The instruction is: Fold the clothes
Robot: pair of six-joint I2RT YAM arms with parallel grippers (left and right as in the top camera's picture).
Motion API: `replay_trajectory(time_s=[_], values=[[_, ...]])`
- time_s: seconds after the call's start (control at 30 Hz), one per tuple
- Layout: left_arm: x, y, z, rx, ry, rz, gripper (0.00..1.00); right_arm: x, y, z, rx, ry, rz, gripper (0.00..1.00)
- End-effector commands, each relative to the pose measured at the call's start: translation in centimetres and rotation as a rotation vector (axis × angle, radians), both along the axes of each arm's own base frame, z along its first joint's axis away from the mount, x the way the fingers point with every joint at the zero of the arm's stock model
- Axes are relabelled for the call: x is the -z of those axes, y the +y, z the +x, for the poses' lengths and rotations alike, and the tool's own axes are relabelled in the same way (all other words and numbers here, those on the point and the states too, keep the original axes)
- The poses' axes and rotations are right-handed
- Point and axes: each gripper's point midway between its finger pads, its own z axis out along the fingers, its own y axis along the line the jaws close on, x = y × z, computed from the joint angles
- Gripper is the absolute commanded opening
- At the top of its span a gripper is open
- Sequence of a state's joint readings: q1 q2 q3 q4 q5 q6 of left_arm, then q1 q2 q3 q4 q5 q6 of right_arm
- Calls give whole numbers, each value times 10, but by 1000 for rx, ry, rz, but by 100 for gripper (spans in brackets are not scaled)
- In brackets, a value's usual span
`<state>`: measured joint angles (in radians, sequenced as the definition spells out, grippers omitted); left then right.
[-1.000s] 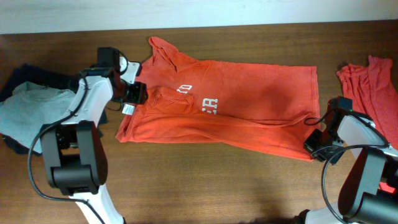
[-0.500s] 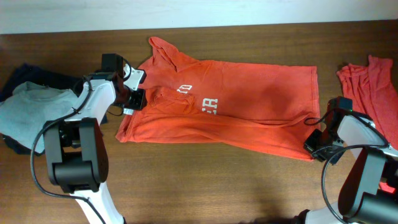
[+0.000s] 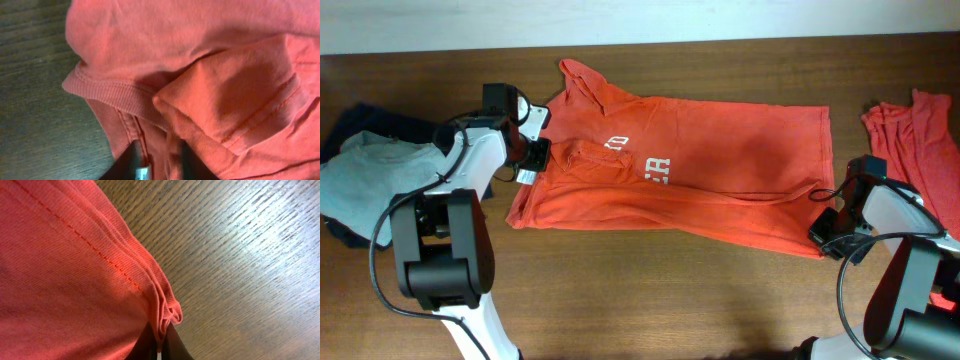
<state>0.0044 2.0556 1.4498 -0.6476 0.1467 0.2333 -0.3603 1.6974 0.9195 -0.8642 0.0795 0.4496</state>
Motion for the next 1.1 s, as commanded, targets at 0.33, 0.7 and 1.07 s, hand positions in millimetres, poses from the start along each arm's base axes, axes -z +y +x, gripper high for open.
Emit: replay_trajectory(time_s=[0.33,0.7,1.07], values=[[38,-6,-19,8,117,-13,24,-1,-7,1,15,9,-34,4],[28,0,-6,-37,84,-20,1,-7,-29,-14,50,82,-173,4],[13,31,6,-123,43,4,1,-7,-30,-14,61,81,-183,4]])
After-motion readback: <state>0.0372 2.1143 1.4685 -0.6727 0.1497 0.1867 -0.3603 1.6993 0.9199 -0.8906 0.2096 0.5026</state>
